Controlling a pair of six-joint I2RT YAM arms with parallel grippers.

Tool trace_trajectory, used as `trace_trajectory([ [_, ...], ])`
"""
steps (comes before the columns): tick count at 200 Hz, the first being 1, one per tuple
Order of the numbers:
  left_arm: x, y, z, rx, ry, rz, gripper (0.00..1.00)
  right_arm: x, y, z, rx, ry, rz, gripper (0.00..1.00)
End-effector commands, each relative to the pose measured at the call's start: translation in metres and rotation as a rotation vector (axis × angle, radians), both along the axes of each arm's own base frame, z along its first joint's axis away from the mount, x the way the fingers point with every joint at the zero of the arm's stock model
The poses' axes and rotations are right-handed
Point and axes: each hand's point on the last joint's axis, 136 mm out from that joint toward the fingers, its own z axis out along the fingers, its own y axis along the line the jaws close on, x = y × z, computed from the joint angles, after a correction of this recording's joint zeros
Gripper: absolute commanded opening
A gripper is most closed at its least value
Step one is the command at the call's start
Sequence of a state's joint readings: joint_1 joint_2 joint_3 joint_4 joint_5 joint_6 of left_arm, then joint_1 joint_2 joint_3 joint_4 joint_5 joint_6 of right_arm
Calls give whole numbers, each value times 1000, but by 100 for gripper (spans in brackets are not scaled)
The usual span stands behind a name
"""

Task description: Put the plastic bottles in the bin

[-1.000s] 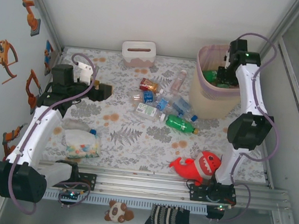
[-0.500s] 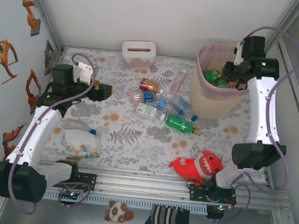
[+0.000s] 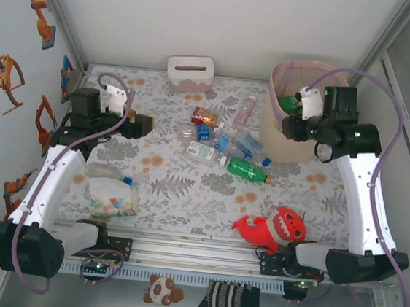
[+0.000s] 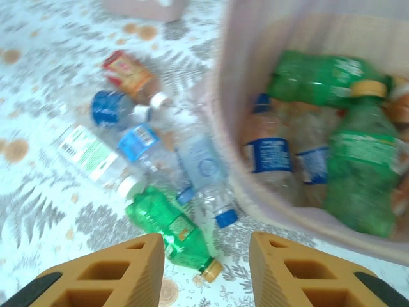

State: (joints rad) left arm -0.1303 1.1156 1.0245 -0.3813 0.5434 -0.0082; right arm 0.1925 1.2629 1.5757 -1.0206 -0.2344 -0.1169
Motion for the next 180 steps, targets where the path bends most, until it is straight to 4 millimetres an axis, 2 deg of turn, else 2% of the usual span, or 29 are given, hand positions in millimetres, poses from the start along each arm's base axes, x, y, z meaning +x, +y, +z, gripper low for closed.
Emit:
trace_trajectory([
  [1,-2,-1,4,-15,-10,-11,82,-18,33,-4,-55,-92,276,41],
  [31,-2,-1,3,-13,-8,-11,82,-39,53,-37,-137,-52,446,46],
  [71,-2,-1,1,-11,-2,-10,82,-56,61,-91,-288,31,610,54],
  [97,-2,1,0,-1,-3,-4,82,-55,57,-125,-417,91,666,57],
  [127,0,1,-2,2,1,-2,82,-46,52,-155,-530,150,670,59],
  [180,0,2,-6,8,12,2,82,-31,61,-195,-576,192,683,65],
])
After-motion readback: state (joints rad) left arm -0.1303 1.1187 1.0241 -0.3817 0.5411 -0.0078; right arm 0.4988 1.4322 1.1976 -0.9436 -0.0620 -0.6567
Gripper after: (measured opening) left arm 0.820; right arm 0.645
